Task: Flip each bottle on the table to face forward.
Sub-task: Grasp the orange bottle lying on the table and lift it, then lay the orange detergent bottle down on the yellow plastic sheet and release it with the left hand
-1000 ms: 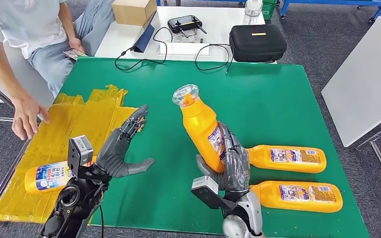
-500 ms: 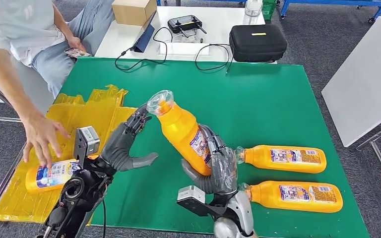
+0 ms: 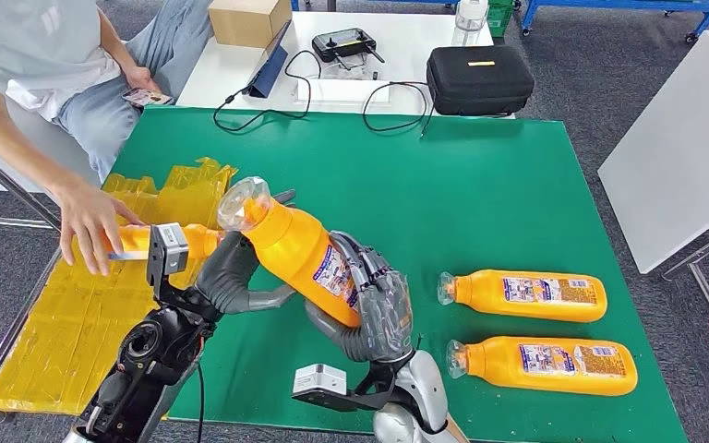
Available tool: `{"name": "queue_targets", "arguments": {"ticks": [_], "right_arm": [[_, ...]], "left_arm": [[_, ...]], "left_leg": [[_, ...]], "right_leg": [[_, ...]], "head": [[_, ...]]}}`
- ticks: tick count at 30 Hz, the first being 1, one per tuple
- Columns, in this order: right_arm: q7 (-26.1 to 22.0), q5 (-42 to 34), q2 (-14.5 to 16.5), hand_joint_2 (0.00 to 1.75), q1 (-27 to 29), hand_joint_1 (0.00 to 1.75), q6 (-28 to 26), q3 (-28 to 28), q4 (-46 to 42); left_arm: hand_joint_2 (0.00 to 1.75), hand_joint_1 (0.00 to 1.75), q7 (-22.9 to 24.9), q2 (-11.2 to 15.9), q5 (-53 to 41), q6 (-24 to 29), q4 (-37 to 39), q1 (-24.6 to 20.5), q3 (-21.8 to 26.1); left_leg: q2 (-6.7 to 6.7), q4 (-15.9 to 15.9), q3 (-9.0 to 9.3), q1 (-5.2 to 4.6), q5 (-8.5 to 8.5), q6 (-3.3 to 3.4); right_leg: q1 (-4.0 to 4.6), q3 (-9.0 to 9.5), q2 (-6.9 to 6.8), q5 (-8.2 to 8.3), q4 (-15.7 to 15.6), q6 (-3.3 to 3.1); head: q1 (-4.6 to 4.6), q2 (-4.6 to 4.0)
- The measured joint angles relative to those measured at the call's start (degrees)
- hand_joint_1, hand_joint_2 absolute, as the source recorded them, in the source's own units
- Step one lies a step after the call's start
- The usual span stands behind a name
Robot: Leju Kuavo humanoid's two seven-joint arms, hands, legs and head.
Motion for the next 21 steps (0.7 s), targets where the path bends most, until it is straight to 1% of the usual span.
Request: {"name": "queue_targets", "arguments": {"ticks": [10,16,21], "right_arm": [[-0.12,0.11,0.36,1.75,-0.60,1.75,-0.15,0.00,0.98],[-0.70,2.08,1.78,1.75,-2.72,1.74,-0.35,-0.22,4.58],[-0.61,3.35,2.26,1.75,-2.80,1.75,-0.36,-0.89,5.19]], "left_arm": [[1.75,0.00,0.11,0.02,0.49,-0.12,0.70,-0.30,0.02],[1.75,0.00,1.79,0.09,8.64,-1.14,2.71,-0.71,0.27],[1.75,0.00,1.81,0.52,9.00,-1.13,2.87,-0.61,0.44]], "left_leg": [[0.00,0.00,0.00,0.00,0.00,0.00],[0.01,0.00,-0.01,0.00,0.00,0.00],[0.00,0.00,-0.01,0.00,0.00,0.00]], "right_leg": [[0.00,0.00,0.00,0.00,0.00,0.00],[0.00,-0.02,0.00,0.00,0.00,0.00],[0.00,-0.02,0.00,0.00,0.00,0.00]], "head": [[0.00,0.00],[-0.01,0.00],[-0.01,0.00]]}}
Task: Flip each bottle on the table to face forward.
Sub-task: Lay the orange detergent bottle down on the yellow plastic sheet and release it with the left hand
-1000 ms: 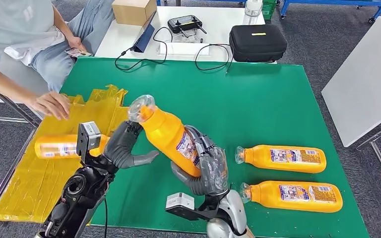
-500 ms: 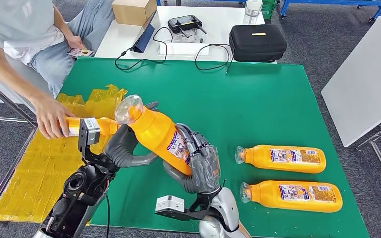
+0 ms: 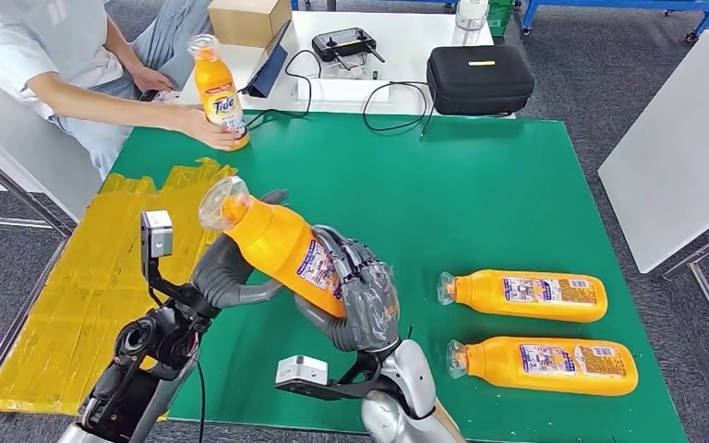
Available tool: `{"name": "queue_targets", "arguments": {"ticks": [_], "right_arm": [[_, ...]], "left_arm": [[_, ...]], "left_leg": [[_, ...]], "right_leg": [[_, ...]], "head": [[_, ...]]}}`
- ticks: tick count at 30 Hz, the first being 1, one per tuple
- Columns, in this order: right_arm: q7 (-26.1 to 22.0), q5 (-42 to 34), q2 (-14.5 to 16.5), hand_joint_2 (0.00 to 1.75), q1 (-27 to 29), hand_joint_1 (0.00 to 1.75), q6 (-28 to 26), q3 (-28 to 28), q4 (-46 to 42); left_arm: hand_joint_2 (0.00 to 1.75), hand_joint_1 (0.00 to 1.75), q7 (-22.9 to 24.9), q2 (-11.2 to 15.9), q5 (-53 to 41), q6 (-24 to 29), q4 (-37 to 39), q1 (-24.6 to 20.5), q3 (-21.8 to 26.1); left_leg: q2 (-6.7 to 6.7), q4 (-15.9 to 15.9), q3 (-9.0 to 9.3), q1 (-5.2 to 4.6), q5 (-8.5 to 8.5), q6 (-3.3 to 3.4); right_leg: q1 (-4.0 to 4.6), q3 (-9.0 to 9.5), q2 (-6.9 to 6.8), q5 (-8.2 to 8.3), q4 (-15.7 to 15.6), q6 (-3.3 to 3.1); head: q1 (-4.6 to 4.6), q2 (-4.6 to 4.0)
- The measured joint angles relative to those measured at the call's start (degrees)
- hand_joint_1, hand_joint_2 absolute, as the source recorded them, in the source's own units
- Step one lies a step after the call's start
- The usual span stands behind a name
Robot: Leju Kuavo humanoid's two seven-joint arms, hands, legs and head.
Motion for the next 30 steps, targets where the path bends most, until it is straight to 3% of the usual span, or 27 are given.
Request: {"name": "queue_targets", "arguments": {"ticks": [15,24,30], "right_arm": [[-0.18,2.32,1.56,1.75,1.17,1.75,-0.02,-4.36,-0.05],[-0.91,1.05,2.38,1.75,2.08,1.75,-0.02,-12.10,-1.21],[-0.83,0.73,2.38,1.75,2.12,1.75,-0.02,-14.11,-1.21]], "left_arm": [[1.75,0.00,-0.13,0.39,-0.03,-0.18,0.00,0.48,-0.02],[1.75,0.00,-0.18,0.39,-0.58,-0.40,-0.05,0.76,-0.01],[1.75,0.00,-0.17,0.32,-0.61,-0.55,-0.07,0.79,-0.01]], "left_leg": [[0.00,0.00,0.00,0.00,0.00,0.00],[-0.01,0.00,-0.01,-0.01,0.00,0.00],[-0.01,0.00,-0.01,0.00,0.00,0.00]], "right_leg": [[0.00,0.00,0.00,0.00,0.00,0.00],[0.00,0.01,0.00,0.00,0.00,0.00],[0.00,0.01,0.00,0.00,0.00,0.00]], "head": [[0.01,0.00],[0.02,0.00],[0.01,0.00]]}}
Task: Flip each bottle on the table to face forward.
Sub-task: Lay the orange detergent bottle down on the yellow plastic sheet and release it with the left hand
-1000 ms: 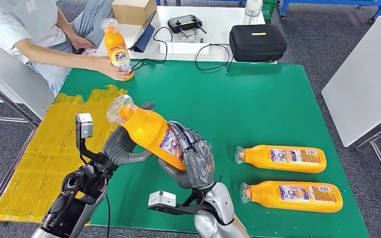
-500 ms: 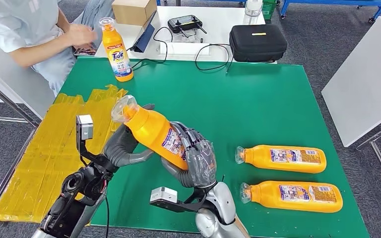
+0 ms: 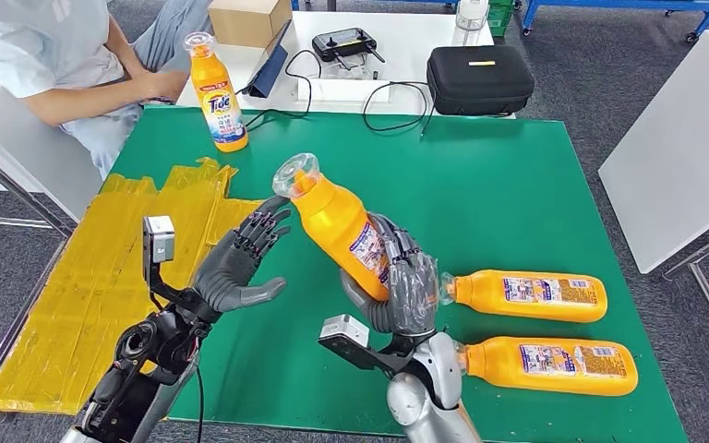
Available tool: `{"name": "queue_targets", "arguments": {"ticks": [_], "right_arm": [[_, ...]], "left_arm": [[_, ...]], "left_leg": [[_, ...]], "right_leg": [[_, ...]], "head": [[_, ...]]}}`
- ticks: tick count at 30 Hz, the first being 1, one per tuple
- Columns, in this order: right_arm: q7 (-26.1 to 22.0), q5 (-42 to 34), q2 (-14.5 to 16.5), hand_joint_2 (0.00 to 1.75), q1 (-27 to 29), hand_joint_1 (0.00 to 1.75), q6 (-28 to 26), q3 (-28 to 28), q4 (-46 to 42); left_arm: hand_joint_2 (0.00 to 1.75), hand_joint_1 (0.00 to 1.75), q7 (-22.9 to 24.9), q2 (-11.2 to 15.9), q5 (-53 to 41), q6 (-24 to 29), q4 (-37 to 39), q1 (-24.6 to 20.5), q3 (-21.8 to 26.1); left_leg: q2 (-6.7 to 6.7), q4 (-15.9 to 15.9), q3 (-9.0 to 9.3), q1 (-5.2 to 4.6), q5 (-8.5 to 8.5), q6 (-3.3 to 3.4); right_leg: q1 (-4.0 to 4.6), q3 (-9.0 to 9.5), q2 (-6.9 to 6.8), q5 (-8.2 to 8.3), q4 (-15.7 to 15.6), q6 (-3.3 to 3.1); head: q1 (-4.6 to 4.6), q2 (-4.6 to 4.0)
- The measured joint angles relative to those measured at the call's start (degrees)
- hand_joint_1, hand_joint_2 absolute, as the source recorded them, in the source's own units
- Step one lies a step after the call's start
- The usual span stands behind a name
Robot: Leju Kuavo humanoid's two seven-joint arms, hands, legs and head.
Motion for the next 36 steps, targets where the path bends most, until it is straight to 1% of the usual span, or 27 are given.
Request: {"name": "queue_targets", "arguments": {"ticks": [9,15,20,23,26,36], "right_arm": [[0.02,0.00,0.07,1.75,-0.01,1.75,0.01,-0.73,0.06],[0.02,-0.01,0.67,1.75,-0.20,1.75,0.02,-0.44,1.02],[-0.02,0.05,1.10,1.75,-1.13,1.75,0.05,1.99,3.58],[-0.35,0.27,1.65,1.75,-2.01,1.73,0.05,3.94,5.61],[-0.48,0.35,2.17,1.75,-3.21,1.73,-0.01,4.90,7.23],[-0.48,-0.16,2.47,1.75,-5.10,1.74,-0.09,5.05,9.88]], "left_arm": [[1.75,0.00,0.02,-0.21,0.00,-0.33,0.00,-0.07,-0.03],[1.75,0.00,1.03,-1.58,0.01,-0.74,0.07,-1.37,-0.51],[1.75,0.00,3.58,-4.07,1.14,0.48,1.29,-4.97,-2.65],[1.75,0.00,5.35,-6.08,2.85,1.87,3.75,-8.37,-4.35],[1.75,0.00,6.00,-7.57,4.45,2.78,6.62,-10.97,-5.22],[1.75,0.00,6.32,-8.58,6.00,3.28,10.99,-13.73,-6.07]], "left_leg": [[0.00,0.00,0.00,0.00,0.00,0.00],[-0.02,0.00,0.00,0.00,0.00,0.00],[-0.04,0.02,-0.01,-0.01,0.04,0.04],[-0.03,0.02,-0.02,-0.01,0.05,0.04],[0.00,0.03,0.00,-0.01,0.05,0.04],[0.00,0.04,-0.01,0.00,0.05,0.03]], "right_leg": [[0.01,0.00,0.00,0.00,0.00,0.00],[0.01,0.00,-0.01,0.00,0.00,0.00],[0.01,0.00,-0.04,0.01,0.00,0.00],[0.01,0.00,-0.04,0.02,0.00,0.01],[0.01,0.00,-0.02,0.03,0.01,0.01],[0.01,-0.03,-0.02,0.02,0.01,0.01]], "head": [[0.00,0.00],[0.00,0.00],[0.00,0.00],[0.01,0.00],[0.00,0.00],[-0.01,0.00]]}}
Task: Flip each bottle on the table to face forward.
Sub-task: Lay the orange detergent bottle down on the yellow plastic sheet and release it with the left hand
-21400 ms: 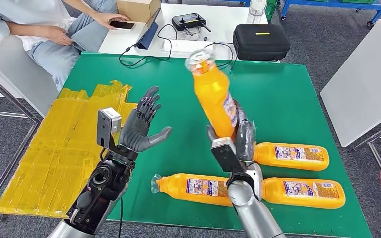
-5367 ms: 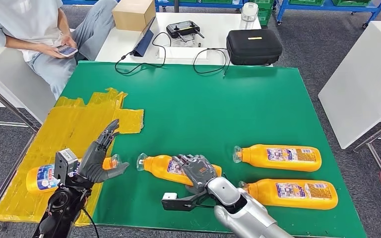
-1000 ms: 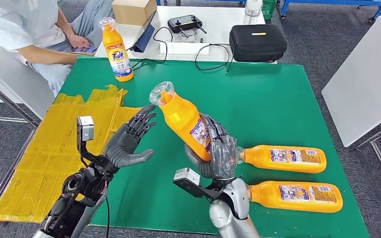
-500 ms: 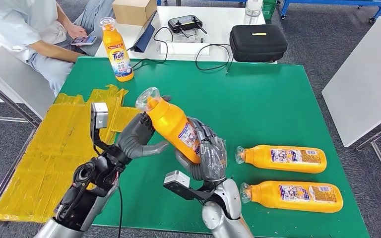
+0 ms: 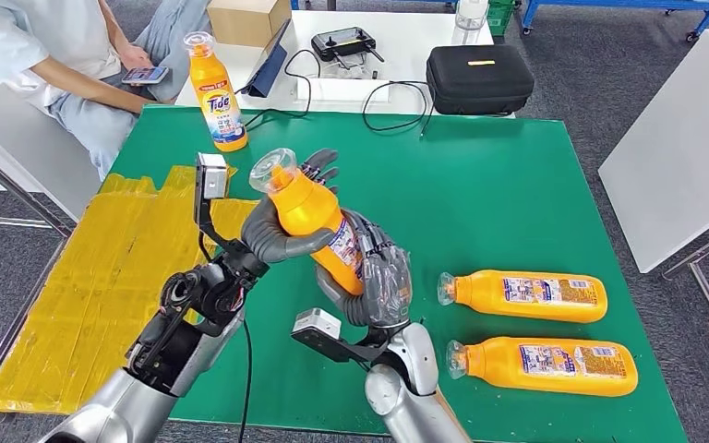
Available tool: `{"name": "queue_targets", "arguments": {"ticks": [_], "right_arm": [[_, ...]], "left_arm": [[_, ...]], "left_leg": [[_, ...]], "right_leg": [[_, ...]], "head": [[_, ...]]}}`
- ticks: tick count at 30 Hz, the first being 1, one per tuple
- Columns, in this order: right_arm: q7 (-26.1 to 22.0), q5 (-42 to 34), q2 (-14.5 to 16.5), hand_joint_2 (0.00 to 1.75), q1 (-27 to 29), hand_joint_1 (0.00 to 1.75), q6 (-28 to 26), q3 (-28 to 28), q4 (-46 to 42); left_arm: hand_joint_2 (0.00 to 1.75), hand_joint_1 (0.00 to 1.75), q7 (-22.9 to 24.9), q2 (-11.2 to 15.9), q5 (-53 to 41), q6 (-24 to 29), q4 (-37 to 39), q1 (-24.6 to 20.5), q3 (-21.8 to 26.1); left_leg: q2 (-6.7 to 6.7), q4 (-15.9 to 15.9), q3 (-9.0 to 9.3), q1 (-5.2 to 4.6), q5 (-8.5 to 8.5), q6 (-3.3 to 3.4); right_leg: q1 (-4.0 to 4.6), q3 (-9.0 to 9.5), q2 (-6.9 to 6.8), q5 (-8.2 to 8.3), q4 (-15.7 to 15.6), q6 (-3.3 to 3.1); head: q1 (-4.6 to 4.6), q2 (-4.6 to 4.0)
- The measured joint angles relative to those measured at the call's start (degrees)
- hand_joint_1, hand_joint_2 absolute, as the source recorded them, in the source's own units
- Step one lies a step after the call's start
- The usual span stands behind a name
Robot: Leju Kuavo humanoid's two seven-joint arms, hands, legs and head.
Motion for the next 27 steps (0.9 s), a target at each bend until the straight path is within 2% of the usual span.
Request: {"name": "queue_targets", "arguments": {"ticks": [1,2,5,6,27], "right_arm": [[-0.03,-0.01,0.01,1.75,-0.16,1.73,-0.01,0.00,0.19],[-0.09,-0.02,0.02,1.75,-0.31,1.73,-0.02,0.01,0.36],[-0.31,-0.06,0.05,1.75,-0.71,1.74,-0.02,0.01,0.86],[-0.33,-0.10,0.06,1.75,-0.82,1.74,-0.02,0.01,1.05],[-0.44,-0.28,0.29,1.75,-1.56,1.73,-0.04,0.02,3.65]], "left_arm": [[1.75,0.00,0.04,-0.07,0.12,0.12,0.31,-0.26,-0.09],[1.75,0.21,0.07,-0.12,0.27,0.24,0.65,-0.53,-0.19],[1.75,1.52,0.08,-0.22,0.79,0.70,1.70,-1.19,-0.41],[1.75,1.75,0.03,-0.27,0.93,0.97,2.08,-1.34,-0.44],[1.75,1.75,-1.92,-0.57,2.31,3.96,4.96,-1.47,-0.37]], "left_leg": [[0.00,0.00,0.00,0.00,0.00,0.00],[0.00,0.00,0.00,0.00,0.00,0.00],[0.00,0.00,0.00,0.00,0.00,0.00],[0.00,0.00,0.00,-0.01,0.00,0.00],[-0.01,0.00,-0.01,-0.01,0.00,0.00]], "right_leg": [[0.00,0.00,0.00,0.00,0.00,0.00],[0.00,0.00,0.00,0.00,0.00,0.00],[0.00,0.00,0.00,0.00,0.00,0.00],[0.00,0.01,0.00,0.00,0.00,0.00],[0.00,0.01,0.00,0.00,0.00,0.00]], "head": [[0.00,0.00],[0.00,0.00],[0.01,0.00],[0.00,0.00],[-0.01,0.00]]}}
